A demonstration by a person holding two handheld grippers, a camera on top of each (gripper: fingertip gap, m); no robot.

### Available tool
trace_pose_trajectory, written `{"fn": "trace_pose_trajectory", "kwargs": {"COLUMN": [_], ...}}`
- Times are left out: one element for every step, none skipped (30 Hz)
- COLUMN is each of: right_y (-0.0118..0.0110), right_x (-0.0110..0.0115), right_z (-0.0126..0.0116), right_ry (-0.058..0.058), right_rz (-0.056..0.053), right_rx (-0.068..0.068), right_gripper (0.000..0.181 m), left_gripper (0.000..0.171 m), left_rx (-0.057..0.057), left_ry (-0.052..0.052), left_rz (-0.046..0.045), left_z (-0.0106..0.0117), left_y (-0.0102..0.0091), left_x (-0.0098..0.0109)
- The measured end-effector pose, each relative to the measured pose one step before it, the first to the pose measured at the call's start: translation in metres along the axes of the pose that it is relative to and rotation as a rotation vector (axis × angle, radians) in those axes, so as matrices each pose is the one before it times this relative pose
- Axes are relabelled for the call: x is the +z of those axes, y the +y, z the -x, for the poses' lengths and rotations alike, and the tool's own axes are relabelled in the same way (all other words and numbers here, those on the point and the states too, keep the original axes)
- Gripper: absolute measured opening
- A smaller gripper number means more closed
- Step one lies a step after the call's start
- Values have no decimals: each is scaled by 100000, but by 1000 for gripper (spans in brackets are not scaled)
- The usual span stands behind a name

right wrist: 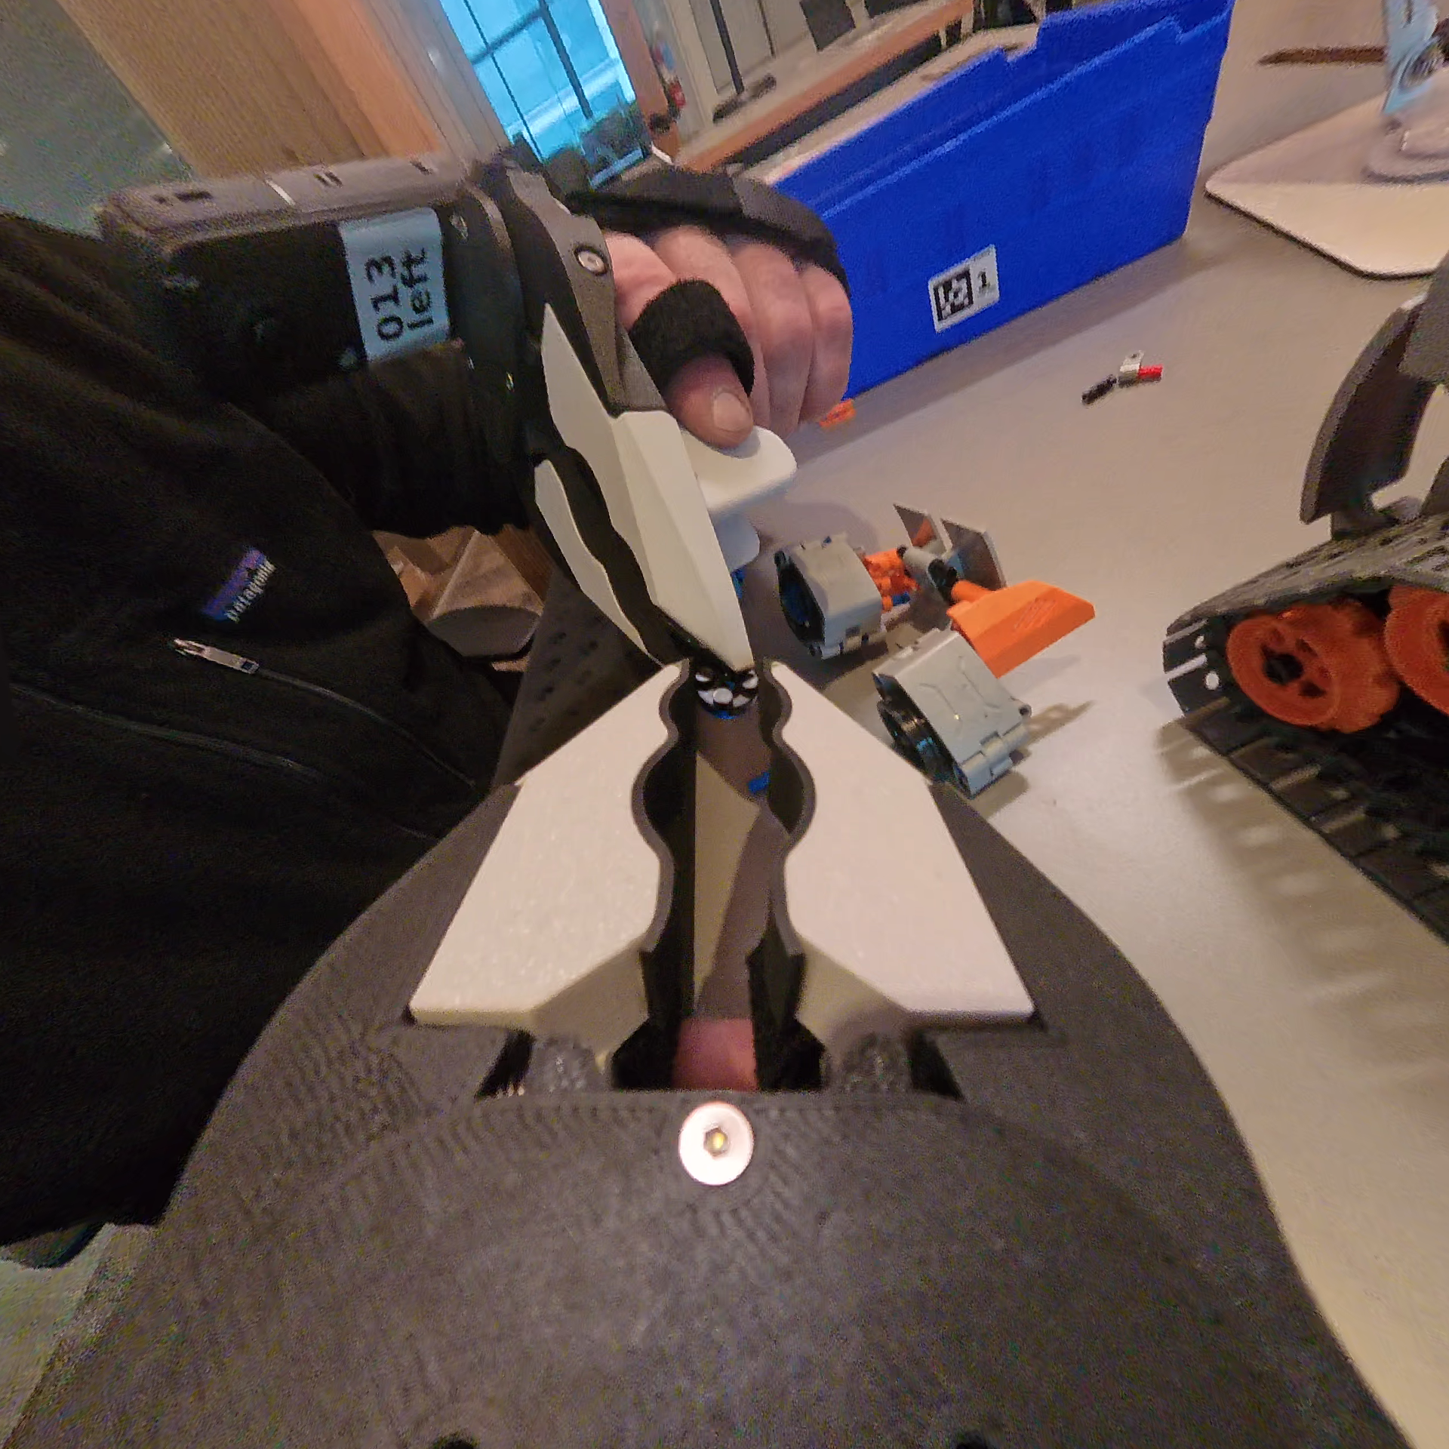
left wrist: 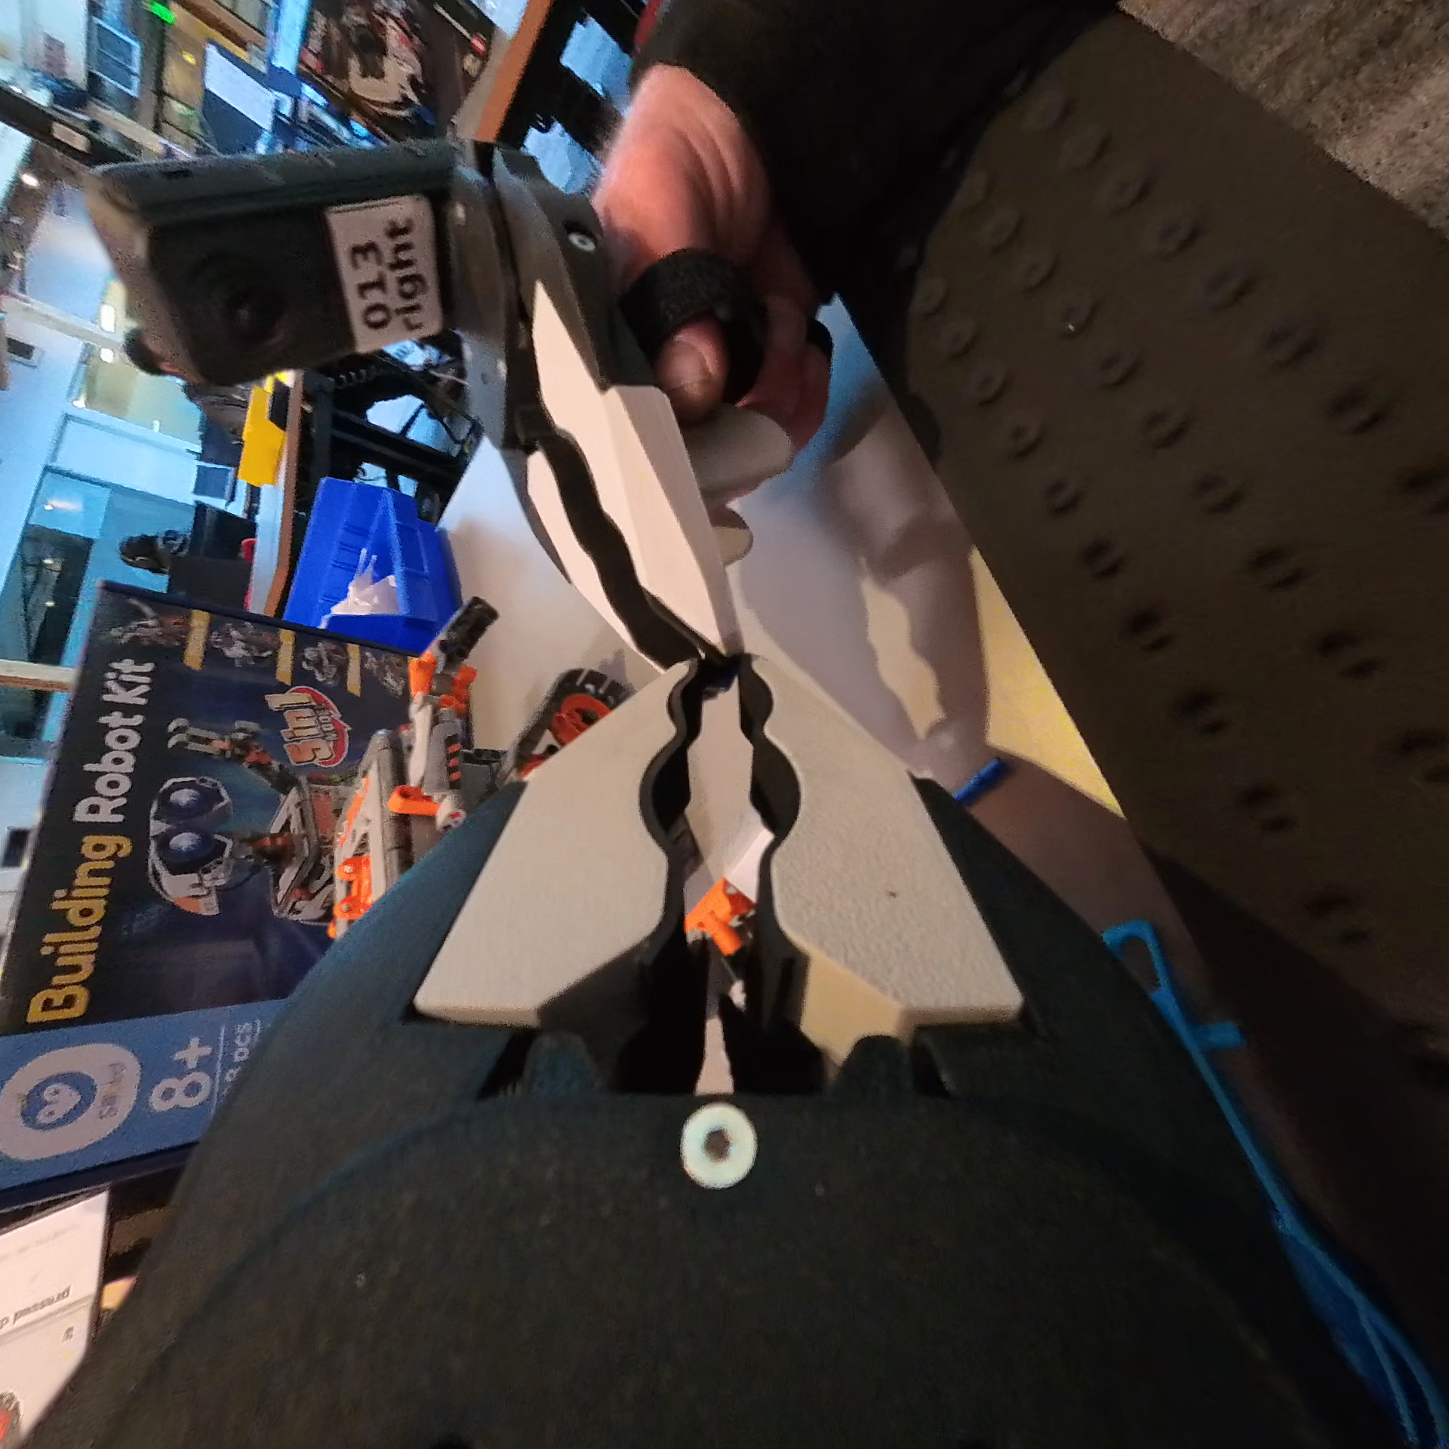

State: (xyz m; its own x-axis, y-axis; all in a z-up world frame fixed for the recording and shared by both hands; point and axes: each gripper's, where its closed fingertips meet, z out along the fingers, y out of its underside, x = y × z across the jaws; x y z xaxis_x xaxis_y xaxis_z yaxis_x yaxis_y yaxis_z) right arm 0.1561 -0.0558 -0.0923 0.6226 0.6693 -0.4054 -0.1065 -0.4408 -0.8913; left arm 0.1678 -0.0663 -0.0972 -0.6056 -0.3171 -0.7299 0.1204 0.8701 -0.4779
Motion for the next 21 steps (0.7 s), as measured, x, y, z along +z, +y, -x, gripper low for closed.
{"fn": "trace_pose_trajectory", "kwargs": {"right_y": [-425,-526,-562,-550,-564,-574,-610,-651,-575,-428,-271,-145,-41,4,-122,-285,-330,-247,-111,-57,-142], "right_x": [-140,-159,-149,-132,-145,-161,-220,-313,-339,-251,-107,73,195,228,194,118,71,89,151,191,152], "right_z": [151,123,91,100,97,75,30,-72,-89,-76,114,347,218,113,176,191,186,159,166,168,116], "right_ry": [-864,-687,-697,-707,-303,-65,193,757,646,423,-570,-1649,-613,70,-383,-487,-459,-262,-271,-234,113], "right_rz": [-2549,-3148,-3464,-3329,-3336,-3419,-3667,-3972,-3594,-2789,-1980,-1148,-606,-361,-950,-2007,-2564,-2374,-1721,-1333,-1704], "right_rx": [186,383,649,448,-107,-356,-153,258,829,1011,775,527,70,-97,143,145,268,477,406,129,-134], "right_gripper": [13,13,13,13,13,13,13,14,15,14,13,10,10,11,13,14,14,15,15,17,16], "left_gripper": [6,6,5,5,5,5,5,5,5,4,4,5,5,5,5,5,5,5,4,5,5], "left_rx": [-1414,-2026,-1923,-2172,-2926,-3242,-3081,-2140,-1121,-384,122,678,1210,547,204,875,1143,1000,1506,1658,299], "left_ry": [-1573,-2083,-2142,-1955,-2260,-1535,-1875,-2079,-2312,-2904,-3009,-3677,-2926,-1574,-1709,-1301,-1661,-1849,-1802,-1428,-1027], "left_rz": [-1616,-1491,-1461,-1582,-1477,-1793,-1708,-1583,-1528,-1099,-278,84,-865,-1052,-226,15,606,-75,589,622,-730], "left_z": [337,466,473,440,497,422,452,426,391,443,428,509,383,206,230,126,164,202,208,152,147], "left_y": [-235,-219,-222,-247,-235,-279,-239,-195,-213,-199,-161,-143,-325,-359,-227,-171,-33,-134,-67,-72,-248], "left_x": [-154,-144,-119,-95,-66,-77,-75,-79,-98,-96,-58,-68,-110,-80,-29,-15,6,-41,-36,-24,-98]}}
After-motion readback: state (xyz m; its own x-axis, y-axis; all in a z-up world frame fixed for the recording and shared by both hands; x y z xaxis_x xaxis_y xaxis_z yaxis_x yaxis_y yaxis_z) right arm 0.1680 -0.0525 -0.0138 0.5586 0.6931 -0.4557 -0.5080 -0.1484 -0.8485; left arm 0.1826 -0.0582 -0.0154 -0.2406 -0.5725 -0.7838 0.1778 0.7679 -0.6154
